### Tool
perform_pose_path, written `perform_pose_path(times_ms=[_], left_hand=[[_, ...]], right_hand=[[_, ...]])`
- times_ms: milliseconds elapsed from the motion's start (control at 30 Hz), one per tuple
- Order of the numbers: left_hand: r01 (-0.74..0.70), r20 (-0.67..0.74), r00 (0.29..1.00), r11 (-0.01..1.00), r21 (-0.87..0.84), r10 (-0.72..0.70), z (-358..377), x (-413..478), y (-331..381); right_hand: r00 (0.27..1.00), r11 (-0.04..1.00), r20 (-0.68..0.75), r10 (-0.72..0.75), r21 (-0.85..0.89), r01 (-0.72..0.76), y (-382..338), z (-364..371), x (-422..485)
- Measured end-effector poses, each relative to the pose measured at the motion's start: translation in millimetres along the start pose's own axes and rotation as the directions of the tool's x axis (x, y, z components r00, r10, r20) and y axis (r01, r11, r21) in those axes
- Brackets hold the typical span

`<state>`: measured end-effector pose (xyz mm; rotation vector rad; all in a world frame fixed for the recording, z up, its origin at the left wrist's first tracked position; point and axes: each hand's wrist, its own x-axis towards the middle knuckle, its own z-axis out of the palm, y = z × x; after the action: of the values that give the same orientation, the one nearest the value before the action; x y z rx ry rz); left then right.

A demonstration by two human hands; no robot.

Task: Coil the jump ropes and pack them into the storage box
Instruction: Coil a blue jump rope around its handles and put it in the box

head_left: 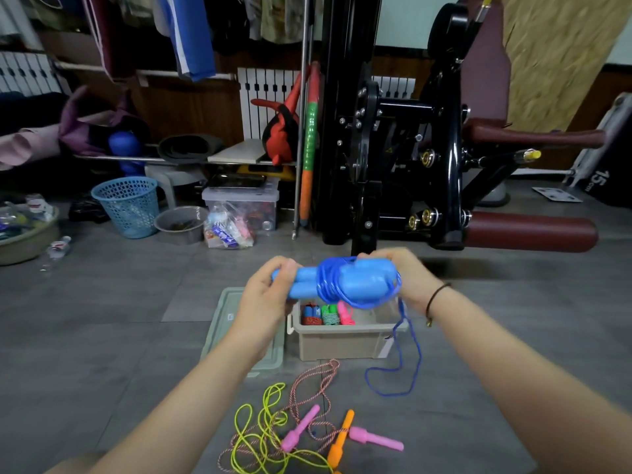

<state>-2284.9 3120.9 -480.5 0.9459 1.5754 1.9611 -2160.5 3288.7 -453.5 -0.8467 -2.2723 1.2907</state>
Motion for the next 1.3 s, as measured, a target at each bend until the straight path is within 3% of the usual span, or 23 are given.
perform_pose_path(times_ms=[100,200,300,433,500,633,800,933,1067,1167,1300], left_hand=[[0.015,-0.251,0.968,0.999,-0.05,-0.027,-5,9,4],[-0.016,-0.407,0.909,0.983,0.182,0.09,-18,19,0],[-0.006,-0.465,0.854,0.898,0.439,0.233,-28,24,-4],[-0.031,-0.27,0.9,0.67,0.741,0.341,-32,24,-22],[-0.132,-0.105,0.912,0.526,0.84,0.397,-31,22,-34],[-0.288,0.11,0.917,0.444,0.848,0.383,-30,17,-43],[-0.412,0.309,0.909,0.501,0.761,0.278,-24,6,-44],[-0.428,0.282,0.903,0.744,0.513,0.325,-4,-15,-16],[-0.353,0.15,0.934,0.901,0.253,0.324,6,-27,17],[-0.197,-0.021,0.98,0.976,0.09,0.2,9,-23,25],[-0.115,-0.295,0.948,0.993,0.027,0.118,-2,1,17]], right_hand=[[0.985,0.963,0.048,0.166,0.208,-0.172,28,43,-18],[0.972,0.935,0.141,0.185,0.278,-0.219,46,84,-47],[0.962,0.939,0.238,0.132,0.281,-0.199,41,109,-81],[0.965,0.993,0.253,-0.069,0.107,0.043,12,102,-101],[0.955,0.989,0.257,-0.148,0.018,0.148,-9,86,-102],[0.949,0.957,0.268,-0.166,-0.187,0.22,-36,43,-91],[0.954,0.842,0.178,-0.241,-0.451,0.297,-51,-5,-63],[0.968,0.856,0.041,-0.246,-0.46,0.237,-36,-31,-28],[0.999,0.998,-0.013,-0.034,-0.048,0.034,-16,-18,-26],[0.993,0.95,-0.032,0.113,0.296,-0.099,0,14,-32],[0.978,0.89,-0.068,0.198,0.43,-0.151,26,50,-47]])
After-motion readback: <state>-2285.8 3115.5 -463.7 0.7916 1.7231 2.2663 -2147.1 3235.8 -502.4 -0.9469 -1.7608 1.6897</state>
